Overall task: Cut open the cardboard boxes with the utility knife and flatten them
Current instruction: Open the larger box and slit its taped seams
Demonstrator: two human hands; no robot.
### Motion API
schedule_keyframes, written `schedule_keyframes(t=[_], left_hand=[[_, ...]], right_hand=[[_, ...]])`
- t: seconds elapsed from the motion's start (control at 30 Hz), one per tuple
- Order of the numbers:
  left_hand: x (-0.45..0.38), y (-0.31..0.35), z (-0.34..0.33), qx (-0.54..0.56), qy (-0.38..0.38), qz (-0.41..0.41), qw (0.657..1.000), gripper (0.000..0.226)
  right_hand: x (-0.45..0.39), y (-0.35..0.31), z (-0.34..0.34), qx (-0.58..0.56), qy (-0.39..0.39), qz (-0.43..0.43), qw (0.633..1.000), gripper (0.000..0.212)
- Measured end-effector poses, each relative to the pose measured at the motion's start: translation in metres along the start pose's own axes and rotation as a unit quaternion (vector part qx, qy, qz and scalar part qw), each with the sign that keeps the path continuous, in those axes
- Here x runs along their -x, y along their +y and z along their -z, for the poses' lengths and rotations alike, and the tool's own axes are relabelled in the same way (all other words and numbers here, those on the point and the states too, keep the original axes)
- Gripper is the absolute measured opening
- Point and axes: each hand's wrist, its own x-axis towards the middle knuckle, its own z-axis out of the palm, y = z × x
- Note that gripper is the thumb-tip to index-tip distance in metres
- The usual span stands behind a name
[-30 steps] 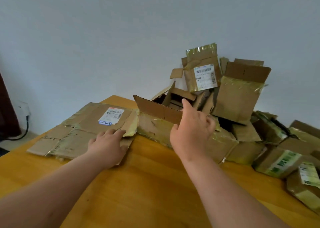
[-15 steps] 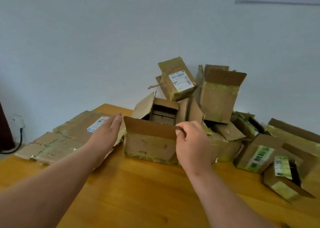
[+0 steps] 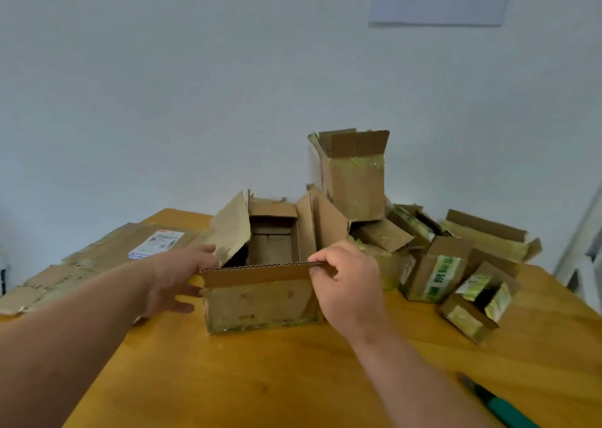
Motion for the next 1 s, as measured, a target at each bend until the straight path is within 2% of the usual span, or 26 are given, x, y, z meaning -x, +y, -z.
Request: schedule_keyframes(t=[0.13, 0.23, 0.3, 0.37, 0.43, 0.53, 0.6, 0.77, 0.87, 1.0], left_hand=[[0.006, 0.012, -0.015, -0.113, -0.002, 0.005, 0.994, 0.096], [0.007, 0.014, -0.026, -0.184, 0.005, 0.011, 0.983, 0.122], [0.006, 0.011, -0.031, -0.223, 0.009, -0.001, 0.975, 0.123], [0.004, 0.006, -0.034, -0.23, 0.02, -0.022, 0.973, 0.122], [0.001, 0.002, -0.035, -0.24, 0.034, -0.039, 0.969, 0.125], [-0.002, -0.002, -0.035, -0.291, 0.056, -0.055, 0.954, 0.135], [-0.003, -0.004, -0.036, -0.343, 0.075, -0.079, 0.933, 0.14], [0.001, -0.007, -0.039, -0.442, 0.107, -0.184, 0.871, 0.136], [0.003, -0.008, -0.036, -0.468, 0.096, -0.217, 0.851, 0.125], [0.004, -0.008, -0.035, -0.48, 0.077, -0.226, 0.844, 0.118]], right_hand=[[0.006, 0.0, 0.015, -0.004, -0.03, 0.026, 0.999, 0.031], [0.004, 0.0, 0.026, -0.034, -0.129, -0.042, 0.99, 0.05], [0.001, 0.001, 0.027, 0.05, -0.198, -0.072, 0.976, 0.046], [-0.002, -0.004, 0.023, 0.181, -0.252, -0.05, 0.949, 0.026], [-0.002, -0.015, 0.016, 0.259, -0.292, -0.034, 0.92, 0.021], [-0.003, -0.024, 0.0, 0.252, -0.266, -0.033, 0.93, 0.028], [-0.008, -0.025, -0.008, 0.248, -0.25, -0.066, 0.934, 0.036], [-0.028, -0.024, -0.02, 0.295, -0.34, -0.15, 0.88, 0.05], [-0.036, -0.024, -0.026, 0.313, -0.333, -0.174, 0.872, 0.044], [-0.033, -0.021, -0.034, 0.291, -0.299, -0.173, 0.892, 0.03]])
